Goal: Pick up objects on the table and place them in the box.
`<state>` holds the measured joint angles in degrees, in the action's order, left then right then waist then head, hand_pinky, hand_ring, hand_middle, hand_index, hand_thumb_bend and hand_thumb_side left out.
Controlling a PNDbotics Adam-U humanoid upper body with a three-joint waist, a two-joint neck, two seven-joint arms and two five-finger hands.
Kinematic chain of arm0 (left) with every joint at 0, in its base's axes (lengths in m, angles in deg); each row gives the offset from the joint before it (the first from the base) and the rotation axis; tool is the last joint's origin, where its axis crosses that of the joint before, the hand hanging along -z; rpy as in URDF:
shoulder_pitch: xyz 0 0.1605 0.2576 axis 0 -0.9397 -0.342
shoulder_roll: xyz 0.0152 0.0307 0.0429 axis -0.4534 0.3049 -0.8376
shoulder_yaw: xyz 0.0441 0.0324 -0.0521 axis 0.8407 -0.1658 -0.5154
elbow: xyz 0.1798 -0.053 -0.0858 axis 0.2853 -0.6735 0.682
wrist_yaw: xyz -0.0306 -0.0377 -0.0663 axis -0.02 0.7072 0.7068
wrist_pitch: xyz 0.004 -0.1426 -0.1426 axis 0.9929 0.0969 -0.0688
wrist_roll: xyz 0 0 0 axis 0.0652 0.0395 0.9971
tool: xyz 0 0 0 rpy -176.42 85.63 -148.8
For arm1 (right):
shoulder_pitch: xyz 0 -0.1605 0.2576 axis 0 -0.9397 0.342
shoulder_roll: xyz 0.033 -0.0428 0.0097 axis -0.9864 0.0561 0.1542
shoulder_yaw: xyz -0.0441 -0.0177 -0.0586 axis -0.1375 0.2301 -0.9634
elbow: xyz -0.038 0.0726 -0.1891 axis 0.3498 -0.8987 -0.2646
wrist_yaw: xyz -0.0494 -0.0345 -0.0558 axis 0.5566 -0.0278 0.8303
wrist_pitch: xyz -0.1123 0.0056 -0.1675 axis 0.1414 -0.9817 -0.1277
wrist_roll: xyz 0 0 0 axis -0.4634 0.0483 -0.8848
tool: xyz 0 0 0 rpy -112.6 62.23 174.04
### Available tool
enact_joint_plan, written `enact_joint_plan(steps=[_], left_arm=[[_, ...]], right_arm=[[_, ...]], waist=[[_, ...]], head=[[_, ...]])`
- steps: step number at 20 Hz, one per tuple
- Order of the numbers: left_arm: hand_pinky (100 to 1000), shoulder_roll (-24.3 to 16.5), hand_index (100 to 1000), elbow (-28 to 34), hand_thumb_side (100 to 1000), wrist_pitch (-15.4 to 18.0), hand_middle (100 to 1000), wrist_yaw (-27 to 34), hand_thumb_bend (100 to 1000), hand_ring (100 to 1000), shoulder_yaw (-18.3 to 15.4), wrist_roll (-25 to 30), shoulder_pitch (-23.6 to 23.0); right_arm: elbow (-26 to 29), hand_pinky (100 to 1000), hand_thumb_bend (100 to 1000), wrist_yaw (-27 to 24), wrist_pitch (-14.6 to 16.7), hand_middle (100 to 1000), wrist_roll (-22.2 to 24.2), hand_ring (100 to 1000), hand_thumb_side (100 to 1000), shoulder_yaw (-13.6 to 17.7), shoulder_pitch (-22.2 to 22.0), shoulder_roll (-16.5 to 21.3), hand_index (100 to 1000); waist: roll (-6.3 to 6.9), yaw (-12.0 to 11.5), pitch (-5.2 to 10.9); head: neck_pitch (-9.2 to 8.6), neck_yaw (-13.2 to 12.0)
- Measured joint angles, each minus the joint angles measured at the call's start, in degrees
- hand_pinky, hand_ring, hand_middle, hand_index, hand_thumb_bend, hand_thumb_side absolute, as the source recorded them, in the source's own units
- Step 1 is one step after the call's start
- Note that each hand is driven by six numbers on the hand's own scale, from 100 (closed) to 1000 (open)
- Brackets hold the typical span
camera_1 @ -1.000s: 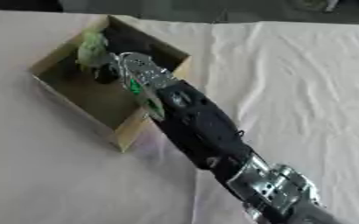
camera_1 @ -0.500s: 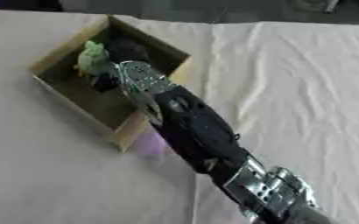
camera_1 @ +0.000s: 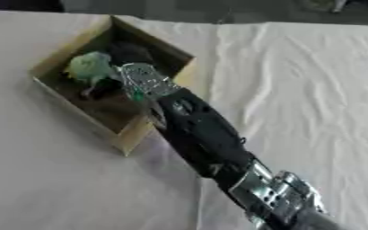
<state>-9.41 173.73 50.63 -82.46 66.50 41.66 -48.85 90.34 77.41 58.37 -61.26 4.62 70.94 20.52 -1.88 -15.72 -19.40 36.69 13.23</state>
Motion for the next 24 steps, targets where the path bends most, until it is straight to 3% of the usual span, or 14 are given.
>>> enact_joint_plan(steps=[6, 9, 11, 15, 20, 24], left_arm=[[304, 0.0, 767, 0.0, 725, 0.0, 697, 0.0, 100, 602, 0.0, 0.0, -0.1], [304, 0.0, 766, 0.0, 725, 0.0, 697, 0.0, 100, 602, 0.0, 0.0, -0.1], [304, 0.0, 766, 0.0, 725, 0.0, 698, 0.0, 100, 602, 0.0, -0.1, -0.1], [303, 0.0, 766, 0.0, 724, 0.0, 698, -0.1, 100, 601, 0.0, -0.2, -0.4], [304, 0.0, 766, 0.0, 723, 0.0, 698, -0.3, 100, 601, -0.1, -0.3, -0.4], [304, 0.0, 766, 0.0, 722, 0.0, 699, -0.4, 100, 602, -0.1, -0.5, -0.5]], right_arm=[[5.4, 942, 644, -2.4, -0.2, 839, 0.5, 973, 756, 0.9, 0.2, 2.5, 1000], [10.4, 941, 448, -4.8, -1.5, 825, 0.1, 963, 832, 1.6, -0.3, 4.3, 1000], [14.2, 941, 398, -6.7, -2.6, 818, -0.7, 960, 869, 2.2, -1.1, 5.7, 999], [22.6, 943, 358, -11.1, -4.2, 816, -2.2, 959, 913, 3.4, -2.8, 9.0, 1000], [35.1, 938, 241, -15.5, -5.9, 806, -3.8, 954, 935, 5.8, -5.9, 13.8, 987], [45.4, 937, 246, -20.0, -7.4, 791, -5.1, 950, 953, 8.1, -9.9, 17.8, 979]], waist=[[0.00, 0.4, 0.00], [0.05, 0.6, 0.00], [0.14, 0.8, 0.00], [0.37, 1.2, 0.00], [0.77, 2.0, 0.00], [1.10, 2.6, 0.00]], head=[[0.01, -0.5], [0.01, -0.8], [0.01, -1.1], [0.01, -1.5], [0.02, -2.2], [0.02, -2.7]])
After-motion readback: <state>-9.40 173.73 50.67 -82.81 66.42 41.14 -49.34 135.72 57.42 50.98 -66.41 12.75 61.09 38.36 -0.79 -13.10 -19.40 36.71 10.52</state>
